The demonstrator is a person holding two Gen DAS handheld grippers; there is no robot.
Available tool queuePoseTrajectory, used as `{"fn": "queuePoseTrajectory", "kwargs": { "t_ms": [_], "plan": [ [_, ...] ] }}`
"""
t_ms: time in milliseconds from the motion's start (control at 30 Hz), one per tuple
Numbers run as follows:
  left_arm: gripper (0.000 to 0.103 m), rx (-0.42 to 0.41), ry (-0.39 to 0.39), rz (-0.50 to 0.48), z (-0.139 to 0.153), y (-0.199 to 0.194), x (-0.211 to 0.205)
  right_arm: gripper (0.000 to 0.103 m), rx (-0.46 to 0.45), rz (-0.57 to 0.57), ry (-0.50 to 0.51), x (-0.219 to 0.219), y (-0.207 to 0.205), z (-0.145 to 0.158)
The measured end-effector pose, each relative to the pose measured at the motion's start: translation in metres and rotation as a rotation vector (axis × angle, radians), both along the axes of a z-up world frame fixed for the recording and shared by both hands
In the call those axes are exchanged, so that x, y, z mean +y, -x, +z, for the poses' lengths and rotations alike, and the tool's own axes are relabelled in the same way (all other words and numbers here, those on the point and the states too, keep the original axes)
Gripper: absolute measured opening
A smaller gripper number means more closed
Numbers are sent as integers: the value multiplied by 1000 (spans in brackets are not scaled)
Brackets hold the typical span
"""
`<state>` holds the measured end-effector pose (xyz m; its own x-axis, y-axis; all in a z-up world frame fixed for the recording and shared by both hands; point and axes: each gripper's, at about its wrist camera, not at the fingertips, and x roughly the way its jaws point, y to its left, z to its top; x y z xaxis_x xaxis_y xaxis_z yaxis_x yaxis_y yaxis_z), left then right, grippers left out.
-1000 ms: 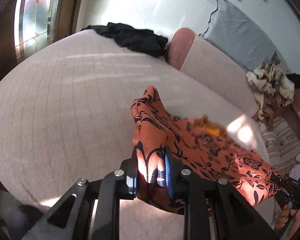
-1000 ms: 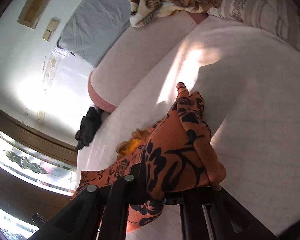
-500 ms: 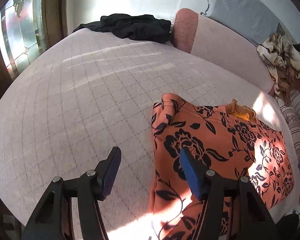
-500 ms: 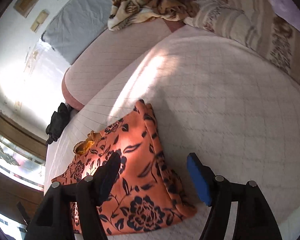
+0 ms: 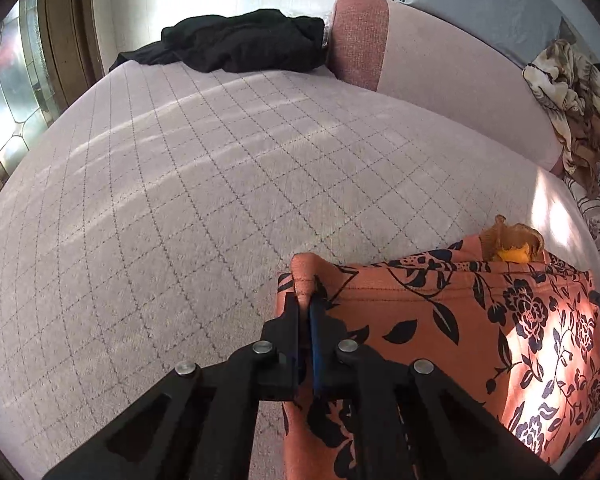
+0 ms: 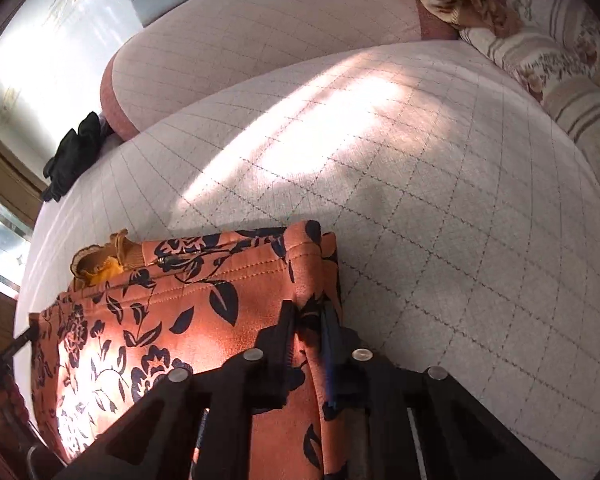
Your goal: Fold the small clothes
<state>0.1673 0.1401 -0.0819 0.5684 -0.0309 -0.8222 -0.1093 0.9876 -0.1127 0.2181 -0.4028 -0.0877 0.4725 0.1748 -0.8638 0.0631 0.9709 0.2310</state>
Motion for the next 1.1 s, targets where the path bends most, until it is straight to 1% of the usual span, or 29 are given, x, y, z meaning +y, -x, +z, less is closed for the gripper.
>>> {"fn": "queuePoseTrajectory", "kwargs": {
  "t_ms": [67,133,167,200,233,267,300,333,367,400,433,500,533,567,600,633,667,700,733,767,800,833,900,933,967,1000,1033,1067,1100],
  "plan": [
    [4,-49,-26,-7,10,6,-2,8,-62,18,47,9,1,17],
    [4,-60,-15,11,11,7,1,8,-139,7,74,12,6,35],
    [4,-43,-14,16,5,2,3,8,-161,-7,82,12,6,38],
    [5,-16,-18,28,-5,-4,5,7,-165,-29,107,11,4,34],
    [7,21,-16,40,-16,-11,8,7,-142,-54,137,8,-3,22],
    [10,31,-14,43,-21,-14,9,8,-87,-75,134,1,-12,5],
    [12,9,-27,45,-19,-13,9,8,-19,-88,74,-7,-18,-11],
    [15,-3,-49,51,-15,-12,9,8,-19,-111,15,-14,-17,-16],
    [15,-10,-54,66,-11,-10,11,9,-56,-133,4,-18,-11,-10],
    [15,-15,-44,89,-7,-8,16,9,-88,-150,5,-21,-5,-1],
    [17,-13,-24,110,-3,-6,21,9,-109,-166,11,-22,1,8],
    [18,-27,-6,152,7,3,30,10,-146,-167,13,-21,12,29],
    [18,-43,-3,157,14,11,31,11,-175,-154,-5,-18,20,41],
    [21,-58,-2,147,22,19,29,17,-192,-129,-29,-14,27,52],
    [23,-75,-3,132,30,30,25,30,-197,-97,-62,-7,34,60],
    [30,-97,-9,118,38,42,19,41,-193,-60,-107,1,41,66],
    [41,-114,-19,102,45,54,11,74,-182,-20,-158,10,48,70],
    [48,-122,-24,84,50,66,1,87,-174,16,-210,19,55,70],
    [58,-134,-20,65,54,77,-8,87,-178,48,-257,27,63,69],
    [62,-152,-12,46,55,89,-17,87,-169,83,-297,35,67,66],
    [63,-158,-10,27,53,97,-26,87,-149,113,-334,42,70,58],
    [63,-143,-12,2,47,102,-34,87,-124,128,-360,46,69,48],
    [63,-68,-33,-14,22,102,-44,87,-35,96,-385,45,55,18],
    [63,3,-63,-7,2,97,-45,86,14,52,-377,39,48,0],
    [63,75,-66,9,-16,92,-42,83,36,-7,-371,30,40,-13],
    [64,49,7,37,-19,94,-32,83,25,-38,-417,22,33,-17],
    [64,35,46,64,-15,96,-25,83,12,-55,-438,18,28,-14],
    [64,40,39,78,-12,96,-23,85,-1,-56,-423,18,23,-7],
    [64,24,11,88,-7,96,-23,85,-18,-37,-397,20,18,1]
  ]
}}
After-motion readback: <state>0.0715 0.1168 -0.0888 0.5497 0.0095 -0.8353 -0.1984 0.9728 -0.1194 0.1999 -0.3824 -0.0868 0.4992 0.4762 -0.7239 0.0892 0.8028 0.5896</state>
